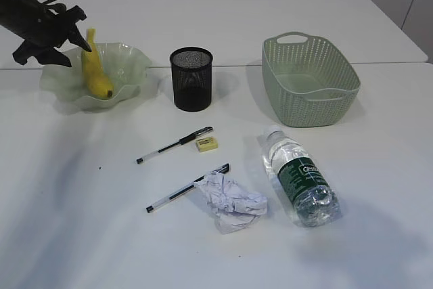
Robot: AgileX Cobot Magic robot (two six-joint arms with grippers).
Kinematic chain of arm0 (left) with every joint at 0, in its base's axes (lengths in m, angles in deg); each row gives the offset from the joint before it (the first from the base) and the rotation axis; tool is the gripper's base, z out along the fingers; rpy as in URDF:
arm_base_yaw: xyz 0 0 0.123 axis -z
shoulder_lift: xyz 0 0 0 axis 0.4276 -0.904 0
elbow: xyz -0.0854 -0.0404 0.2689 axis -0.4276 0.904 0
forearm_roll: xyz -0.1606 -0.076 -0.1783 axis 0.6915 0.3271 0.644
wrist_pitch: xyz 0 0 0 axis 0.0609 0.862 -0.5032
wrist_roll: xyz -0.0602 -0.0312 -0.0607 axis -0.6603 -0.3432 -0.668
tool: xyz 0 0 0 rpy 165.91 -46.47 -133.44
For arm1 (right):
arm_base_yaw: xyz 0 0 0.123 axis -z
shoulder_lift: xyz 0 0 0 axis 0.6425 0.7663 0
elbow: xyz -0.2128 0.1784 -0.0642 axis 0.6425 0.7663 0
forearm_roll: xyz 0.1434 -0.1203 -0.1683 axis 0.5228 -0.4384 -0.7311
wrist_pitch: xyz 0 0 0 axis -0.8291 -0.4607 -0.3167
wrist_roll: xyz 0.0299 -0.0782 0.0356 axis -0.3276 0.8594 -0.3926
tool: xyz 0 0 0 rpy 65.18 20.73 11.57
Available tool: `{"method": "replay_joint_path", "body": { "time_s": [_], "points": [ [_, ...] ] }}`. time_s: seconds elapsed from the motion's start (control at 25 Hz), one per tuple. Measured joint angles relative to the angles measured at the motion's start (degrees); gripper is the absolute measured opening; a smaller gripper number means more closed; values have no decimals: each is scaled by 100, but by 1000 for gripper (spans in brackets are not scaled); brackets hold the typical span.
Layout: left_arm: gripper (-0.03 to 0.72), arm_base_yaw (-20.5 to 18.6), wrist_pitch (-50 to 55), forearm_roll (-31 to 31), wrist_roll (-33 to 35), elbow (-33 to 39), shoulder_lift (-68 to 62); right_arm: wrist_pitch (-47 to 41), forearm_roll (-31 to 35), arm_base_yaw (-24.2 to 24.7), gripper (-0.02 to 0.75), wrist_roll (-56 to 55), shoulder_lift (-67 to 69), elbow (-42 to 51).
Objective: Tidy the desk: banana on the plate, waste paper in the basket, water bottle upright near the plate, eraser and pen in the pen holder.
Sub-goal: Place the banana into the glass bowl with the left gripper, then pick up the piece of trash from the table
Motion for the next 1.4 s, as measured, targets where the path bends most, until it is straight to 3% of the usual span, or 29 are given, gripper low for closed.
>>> {"method": "replay_joint_path", "body": {
  "time_s": [0.48,0.84,1.08,1.4],
  "points": [
    [412,0,307,-59,0,0,299,0,12,0,587,0,0,0],
    [412,35,1221,-1149,0,0,1112,0,22,0,587,0,0,0],
    [412,474,2047,-2309,60,0,1680,-245,22,0,587,0,0,0],
    [400,1116,2744,-2349,748,236,2100,-540,22,0,587,0,0,0]
  ]
}}
